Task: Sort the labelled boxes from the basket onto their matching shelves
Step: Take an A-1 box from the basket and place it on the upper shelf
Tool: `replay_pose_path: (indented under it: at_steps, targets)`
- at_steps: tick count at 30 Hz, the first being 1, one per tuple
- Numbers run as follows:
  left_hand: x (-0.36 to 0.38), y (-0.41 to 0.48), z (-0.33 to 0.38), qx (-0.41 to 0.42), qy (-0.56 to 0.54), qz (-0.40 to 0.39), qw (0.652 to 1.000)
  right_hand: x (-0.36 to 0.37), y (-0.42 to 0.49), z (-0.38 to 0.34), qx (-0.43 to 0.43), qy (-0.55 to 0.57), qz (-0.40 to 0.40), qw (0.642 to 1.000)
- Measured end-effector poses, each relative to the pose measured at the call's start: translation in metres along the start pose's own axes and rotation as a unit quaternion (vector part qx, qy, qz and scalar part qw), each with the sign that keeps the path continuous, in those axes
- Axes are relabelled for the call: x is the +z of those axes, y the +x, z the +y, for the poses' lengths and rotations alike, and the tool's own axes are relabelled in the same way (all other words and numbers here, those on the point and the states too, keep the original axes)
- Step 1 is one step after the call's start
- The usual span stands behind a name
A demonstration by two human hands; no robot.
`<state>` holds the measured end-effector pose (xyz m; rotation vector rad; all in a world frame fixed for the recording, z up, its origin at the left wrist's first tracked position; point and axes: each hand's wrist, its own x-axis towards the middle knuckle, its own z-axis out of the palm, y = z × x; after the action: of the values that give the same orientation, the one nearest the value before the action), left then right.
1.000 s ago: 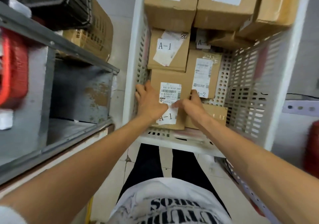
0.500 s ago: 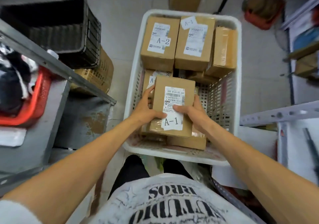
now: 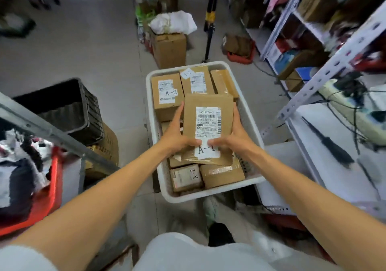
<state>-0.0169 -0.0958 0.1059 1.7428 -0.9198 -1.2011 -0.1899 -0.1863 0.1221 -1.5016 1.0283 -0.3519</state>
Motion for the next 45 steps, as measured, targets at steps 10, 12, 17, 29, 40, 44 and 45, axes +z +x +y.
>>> replay_pose_path:
  at_steps: [10, 12, 17, 29, 40, 44, 45]
  targets:
    - [0.025, -0.061, -0.004, 0.048, 0.064, -0.094, 0.992, 0.006, -0.100, 0.020, 0.012, 0.012, 0.092, 0.996]
    - [0.035, -0.076, -0.005, 0.049, 0.060, -0.109, 0.991, 0.005, -0.120, 0.027, 0.017, 0.008, 0.106, 0.994]
    - [0.069, -0.124, -0.015, 0.065, 0.086, -0.144, 0.984, 0.009, -0.187, 0.057, 0.022, 0.015, 0.152, 0.988]
    - [0.194, -0.211, -0.018, 0.159, 0.116, -0.302, 0.933, -0.013, -0.367, 0.126, 0.052, 0.047, 0.322, 0.944]
    - [0.422, -0.332, 0.097, 0.311, 0.149, -0.560, 0.753, -0.092, -0.606, 0.130, 0.077, 0.045, 0.643, 0.761]
    - [0.496, -0.409, 0.147, 0.357, 0.129, -0.652, 0.657, -0.098, -0.696, 0.105, 0.105, 0.011, 0.754, 0.648]
    - [0.510, -0.430, 0.157, 0.362, 0.121, -0.674, 0.633, -0.098, -0.718, 0.097, 0.108, -0.002, 0.777, 0.620]
